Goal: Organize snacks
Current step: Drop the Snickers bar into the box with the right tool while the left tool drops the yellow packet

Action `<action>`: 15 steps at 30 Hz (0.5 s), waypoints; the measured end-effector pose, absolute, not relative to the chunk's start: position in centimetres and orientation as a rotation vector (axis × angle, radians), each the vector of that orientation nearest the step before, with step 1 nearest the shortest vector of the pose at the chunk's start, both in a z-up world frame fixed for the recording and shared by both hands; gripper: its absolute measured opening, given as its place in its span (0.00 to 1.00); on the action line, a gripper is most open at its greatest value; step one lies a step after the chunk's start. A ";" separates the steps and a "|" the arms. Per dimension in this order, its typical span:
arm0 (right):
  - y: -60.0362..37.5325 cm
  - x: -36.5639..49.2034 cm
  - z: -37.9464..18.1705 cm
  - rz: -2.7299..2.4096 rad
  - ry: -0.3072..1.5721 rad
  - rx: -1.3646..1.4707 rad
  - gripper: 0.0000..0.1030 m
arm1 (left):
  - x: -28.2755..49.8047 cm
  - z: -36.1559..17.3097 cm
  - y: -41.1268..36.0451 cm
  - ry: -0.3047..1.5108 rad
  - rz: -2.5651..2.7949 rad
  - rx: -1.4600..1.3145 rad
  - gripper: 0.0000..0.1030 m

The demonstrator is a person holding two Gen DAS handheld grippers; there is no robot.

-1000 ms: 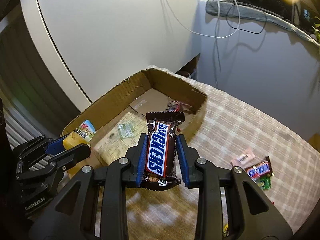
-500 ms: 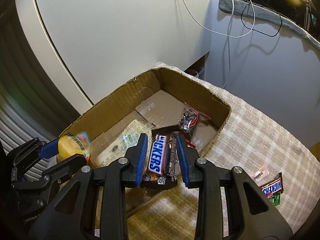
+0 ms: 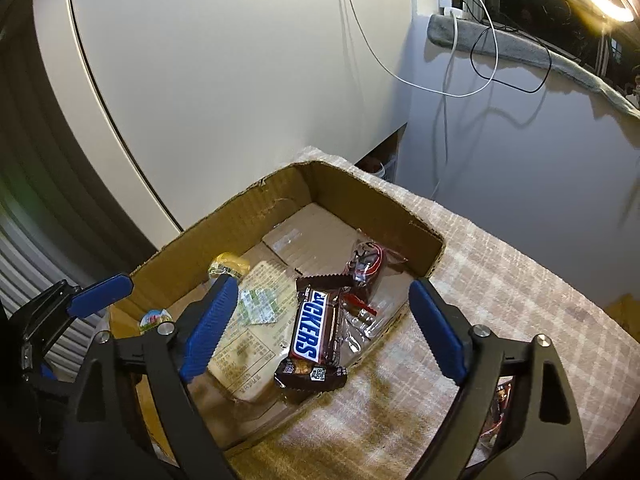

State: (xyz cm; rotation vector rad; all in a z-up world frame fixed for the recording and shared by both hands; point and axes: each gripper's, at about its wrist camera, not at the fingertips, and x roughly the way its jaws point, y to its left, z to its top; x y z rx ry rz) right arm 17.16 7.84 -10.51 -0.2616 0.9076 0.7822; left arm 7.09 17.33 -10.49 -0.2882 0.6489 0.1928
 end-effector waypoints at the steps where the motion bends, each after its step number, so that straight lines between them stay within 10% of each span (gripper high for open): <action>1: 7.8 17.2 -10.5 0.784 0.907 -0.260 0.87 | 7.1 -10.5 17.3 0.649 0.195 -0.289 0.65; 15: 4.9 16.6 -9.6 0.751 0.897 -0.233 0.87 | 6.9 -9.8 15.6 0.640 0.169 -0.274 0.65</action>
